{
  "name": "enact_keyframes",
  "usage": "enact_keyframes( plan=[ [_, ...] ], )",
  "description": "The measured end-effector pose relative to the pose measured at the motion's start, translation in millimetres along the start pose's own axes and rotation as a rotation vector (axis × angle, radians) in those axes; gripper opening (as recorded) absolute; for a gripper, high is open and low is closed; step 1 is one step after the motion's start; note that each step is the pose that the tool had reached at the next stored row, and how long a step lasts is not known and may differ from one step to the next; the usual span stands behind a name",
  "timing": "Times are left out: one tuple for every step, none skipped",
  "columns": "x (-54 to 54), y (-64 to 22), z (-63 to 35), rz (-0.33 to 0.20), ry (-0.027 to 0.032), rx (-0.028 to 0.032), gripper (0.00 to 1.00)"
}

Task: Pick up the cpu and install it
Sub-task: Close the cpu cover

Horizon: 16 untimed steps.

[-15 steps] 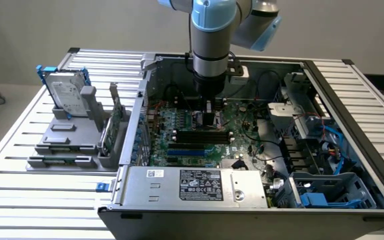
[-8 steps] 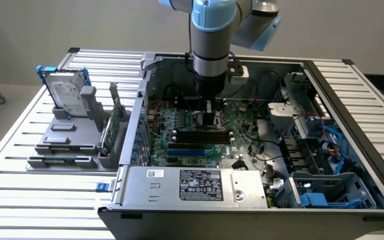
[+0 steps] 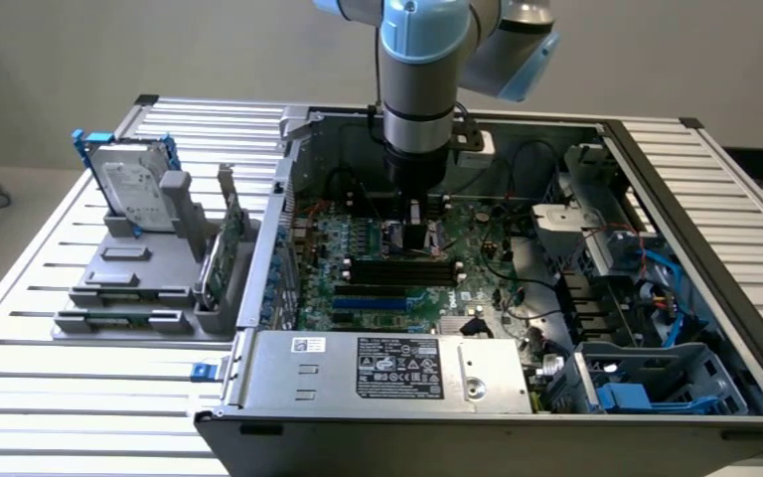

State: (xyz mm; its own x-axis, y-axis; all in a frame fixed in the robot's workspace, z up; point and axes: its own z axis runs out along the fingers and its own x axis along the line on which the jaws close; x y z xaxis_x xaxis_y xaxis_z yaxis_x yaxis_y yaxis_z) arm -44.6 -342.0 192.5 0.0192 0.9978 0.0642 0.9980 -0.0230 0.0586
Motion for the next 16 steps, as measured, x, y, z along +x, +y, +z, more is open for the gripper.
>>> enact_keyframes(
  plan=[
    [0.0,0.0,0.1,0.000,0.0000,0.0000,0.68],
    [0.0,0.0,0.1,0.000,0.0001,0.0000,0.68],
    [0.0,0.0,0.2,0.000,0.0002,0.0000,0.68],
    [0.0,0.0,0.2,0.000,0.0001,0.0000,0.68],
    [0.0,0.0,0.2,0.000,0.0001,0.0000,0.68],
    [0.0,0.0,0.2,-0.001,0.0002,0.0001,0.68],
    [0.0,0.0,0.2,-0.003,0.0003,0.0002,0.68],
    [0.0,0.0,0.2,-0.007,0.0005,0.0004,0.68],
    [0.0,0.0,0.3,-0.011,0.0008,0.0007,0.68],
    [0.0,0.0,0.3,-0.018,0.0011,0.0012,0.68],
    [0.0,0.0,0.3,-0.025,0.0013,0.0016,0.68],
    [0.0,0.0,0.2,-0.033,0.0012,0.0022,0.68],
    [0.0,0.0,0.2,-0.043,0.0010,0.0028,0.68],
    [0.0,-0.1,0.2,-0.054,0.0005,0.0034,0.68],
    [0.0,-0.1,0.2,-0.064,0.0001,0.0041,0.68],
    [0.0,-0.1,0.3,-0.076,-0.0002,0.0048,0.68]
  ],
)
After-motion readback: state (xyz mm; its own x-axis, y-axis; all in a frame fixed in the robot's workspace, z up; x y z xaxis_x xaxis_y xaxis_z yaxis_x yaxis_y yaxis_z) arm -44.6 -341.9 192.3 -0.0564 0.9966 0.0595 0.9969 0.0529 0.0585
